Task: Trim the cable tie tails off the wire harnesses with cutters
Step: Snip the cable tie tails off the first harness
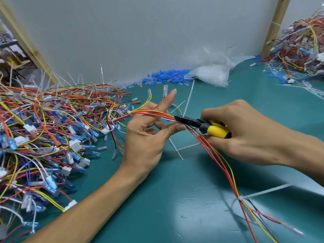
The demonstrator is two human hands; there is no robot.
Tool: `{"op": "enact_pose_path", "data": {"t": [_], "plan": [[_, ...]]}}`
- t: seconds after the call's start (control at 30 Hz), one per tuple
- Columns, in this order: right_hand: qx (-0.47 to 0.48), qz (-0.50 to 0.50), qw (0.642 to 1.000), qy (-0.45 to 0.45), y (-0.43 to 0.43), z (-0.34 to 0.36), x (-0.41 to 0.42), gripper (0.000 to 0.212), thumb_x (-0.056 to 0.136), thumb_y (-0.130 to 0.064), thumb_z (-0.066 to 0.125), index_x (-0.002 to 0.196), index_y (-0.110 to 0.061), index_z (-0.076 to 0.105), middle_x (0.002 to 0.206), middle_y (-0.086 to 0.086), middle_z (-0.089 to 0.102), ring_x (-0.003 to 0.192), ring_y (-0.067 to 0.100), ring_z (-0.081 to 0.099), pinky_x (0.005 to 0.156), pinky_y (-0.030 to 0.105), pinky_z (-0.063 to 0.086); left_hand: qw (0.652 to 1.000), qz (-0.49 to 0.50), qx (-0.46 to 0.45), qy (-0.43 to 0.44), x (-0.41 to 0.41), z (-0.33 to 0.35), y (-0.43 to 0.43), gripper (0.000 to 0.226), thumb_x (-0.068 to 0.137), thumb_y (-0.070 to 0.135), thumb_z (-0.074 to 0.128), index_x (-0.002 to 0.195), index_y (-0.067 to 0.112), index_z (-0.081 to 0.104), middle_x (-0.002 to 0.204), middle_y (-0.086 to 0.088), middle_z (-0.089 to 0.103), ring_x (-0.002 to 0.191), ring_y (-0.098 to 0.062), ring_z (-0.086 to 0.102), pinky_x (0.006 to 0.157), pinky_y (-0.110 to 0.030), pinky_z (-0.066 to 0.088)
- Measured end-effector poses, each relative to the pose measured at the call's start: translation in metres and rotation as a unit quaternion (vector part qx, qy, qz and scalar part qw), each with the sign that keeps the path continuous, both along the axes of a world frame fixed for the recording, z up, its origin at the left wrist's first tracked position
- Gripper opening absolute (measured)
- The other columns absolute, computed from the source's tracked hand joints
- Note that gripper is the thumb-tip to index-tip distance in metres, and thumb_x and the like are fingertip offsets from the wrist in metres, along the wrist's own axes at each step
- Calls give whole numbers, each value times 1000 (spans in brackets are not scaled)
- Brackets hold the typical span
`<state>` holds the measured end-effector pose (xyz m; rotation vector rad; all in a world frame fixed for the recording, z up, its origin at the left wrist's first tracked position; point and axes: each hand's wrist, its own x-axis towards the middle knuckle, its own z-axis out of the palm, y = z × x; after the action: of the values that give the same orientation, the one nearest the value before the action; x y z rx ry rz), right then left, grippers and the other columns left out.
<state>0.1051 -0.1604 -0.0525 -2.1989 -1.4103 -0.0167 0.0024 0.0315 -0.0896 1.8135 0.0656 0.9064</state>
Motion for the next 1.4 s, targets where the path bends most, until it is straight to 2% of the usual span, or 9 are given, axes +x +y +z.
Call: {"op": "enact_pose_path", "data": {"t": [0.1,0.23,0.37,0.6,0.93,1.07,1.13,1.2,1.4], "plan": [[-1,7,1000,-11,0,0,-2,23,89,-20,66,71,-12,55,55,11,39,56,27,33,50,40,32,1000,-2,-3,-6,0,0,0,46,72,31,85,115,45,73,90,23,57,71,-38,43,45,-56,39],[-11,16,999,-35,1,1,-5,24,90,-20,62,70,-11,53,54,12,36,54,29,31,48,43,32,1000,7,-10,9,-1,0,0,52,71,32,86,122,34,73,91,13,55,70,-45,39,48,-58,41],[-3,34,999,-19,-1,3,-5,25,86,-31,55,69,-15,47,57,10,39,55,26,34,50,44,34,1000,0,-14,15,0,-1,0,54,70,31,90,121,41,74,92,20,57,70,-47,41,50,-57,42],[-14,52,999,-8,-5,2,4,28,91,-42,57,83,-15,61,69,8,51,62,25,44,56,44,40,1000,-10,8,10,0,-3,1,57,71,43,85,126,38,72,92,-19,47,68,-44,40,49,-57,40],[-8,58,998,-35,-1,-4,6,35,99,-41,62,74,-21,50,56,6,44,55,28,38,49,34,33,999,-32,4,23,0,-6,3,51,74,35,86,123,32,74,81,-21,47,60,-32,41,54,-47,40],[-19,41,998,-43,2,-6,3,34,98,-45,58,77,-21,47,58,3,48,58,26,45,56,46,42,994,-104,-13,37,-8,-8,10,40,85,27,79,124,22,75,76,-10,58,56,-24,46,51,-40,42],[-22,36,998,-51,2,-6,2,31,96,-43,58,78,-20,48,58,1,48,58,26,45,57,51,43,986,-150,-60,35,-11,-9,13,35,92,28,63,115,6,77,76,-22,60,57,-26,50,52,-33,41],[-22,30,998,-59,2,-4,1,29,94,-44,57,80,-20,49,59,-1,48,59,26,46,57,51,43,981,-158,-101,40,-10,-11,15,40,95,31,56,95,-5,75,73,-20,61,55,-28,50,50,-32,41],[-34,7,996,-87,0,3,-2,33,90,-54,48,84,-22,51,65,-4,50,63,29,49,57,49,45,979,-152,-108,76,-6,-10,16,42,97,37,56,67,13,73,69,-31,56,50,-25,51,48,-34,38]]}}
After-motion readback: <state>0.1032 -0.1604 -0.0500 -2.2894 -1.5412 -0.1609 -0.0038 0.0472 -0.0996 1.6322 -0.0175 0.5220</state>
